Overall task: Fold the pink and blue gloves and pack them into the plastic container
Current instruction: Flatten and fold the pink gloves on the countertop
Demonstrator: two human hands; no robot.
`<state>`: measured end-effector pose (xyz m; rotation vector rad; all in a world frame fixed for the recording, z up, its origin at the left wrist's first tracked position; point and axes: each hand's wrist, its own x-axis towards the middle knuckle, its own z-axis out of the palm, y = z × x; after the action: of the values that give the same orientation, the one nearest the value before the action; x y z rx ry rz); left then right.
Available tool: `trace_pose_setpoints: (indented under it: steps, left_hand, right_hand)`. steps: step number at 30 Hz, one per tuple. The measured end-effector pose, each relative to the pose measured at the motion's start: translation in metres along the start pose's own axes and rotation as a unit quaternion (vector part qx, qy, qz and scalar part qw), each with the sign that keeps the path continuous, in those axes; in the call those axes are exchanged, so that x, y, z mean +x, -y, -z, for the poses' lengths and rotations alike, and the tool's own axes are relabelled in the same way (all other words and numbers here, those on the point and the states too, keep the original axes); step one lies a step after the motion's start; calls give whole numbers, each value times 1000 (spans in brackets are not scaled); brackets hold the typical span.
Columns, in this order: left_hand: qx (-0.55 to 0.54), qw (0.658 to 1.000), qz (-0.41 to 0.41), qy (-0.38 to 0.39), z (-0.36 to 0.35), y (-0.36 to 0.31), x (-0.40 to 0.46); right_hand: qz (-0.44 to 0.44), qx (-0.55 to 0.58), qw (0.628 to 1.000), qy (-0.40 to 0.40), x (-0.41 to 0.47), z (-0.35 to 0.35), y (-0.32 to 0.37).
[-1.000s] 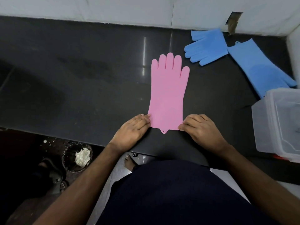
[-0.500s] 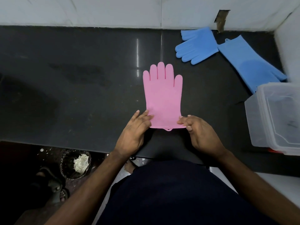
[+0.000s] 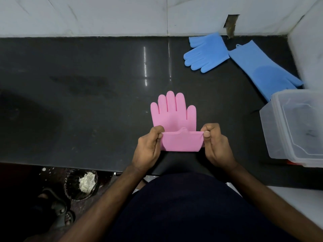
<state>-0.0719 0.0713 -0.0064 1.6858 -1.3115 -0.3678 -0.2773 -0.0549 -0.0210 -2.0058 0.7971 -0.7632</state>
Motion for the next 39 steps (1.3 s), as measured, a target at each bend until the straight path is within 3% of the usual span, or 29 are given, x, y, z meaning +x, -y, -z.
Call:
trace_pose_setpoints:
  steps: [7, 11, 14, 20, 23, 27, 29, 31, 34, 36, 39]
  left_hand:
    - [-16, 998, 56, -14, -5, -2, 13]
    - [-30, 996, 74, -32, -3, -3, 18]
    - [-36, 996, 79, -37, -1, -2, 19]
    - [-34, 992, 106, -57, 3, 1, 18]
    - [-104, 980, 156, -62, 8, -1, 13]
    - [-319, 909, 267, -20, 10, 0, 0]
    - [-333, 900, 282, 22, 12, 4, -5]
    - [-308, 912, 267, 55, 13, 5, -8]
    - [-209, 952, 222, 33, 13, 2, -8]
    - [-109, 981, 158, 3, 10, 1, -7]
    - [-34, 998, 52, 6, 8, 3, -10]
  right_hand:
    - [-65, 59, 996, -23, 5, -5, 6]
    - [-147, 148, 975, 72, -1, -4, 3]
    - [-160, 203, 957, 133, -3, -8, -1]
    - [-128, 102, 983, 76, 4, -16, 2]
    - [-81, 27, 995, 58, 7, -20, 3]
    - [-28, -18, 999, 32, 12, -19, 8]
    - [-8, -44, 998, 34, 18, -18, 11]
    - [4, -62, 997, 44, 23, -17, 12]
    - [21, -96, 995, 36, 27, -15, 11]
    - [27, -89, 996, 12, 26, -16, 12]
    - [28, -50, 998, -39, 25, -17, 15]
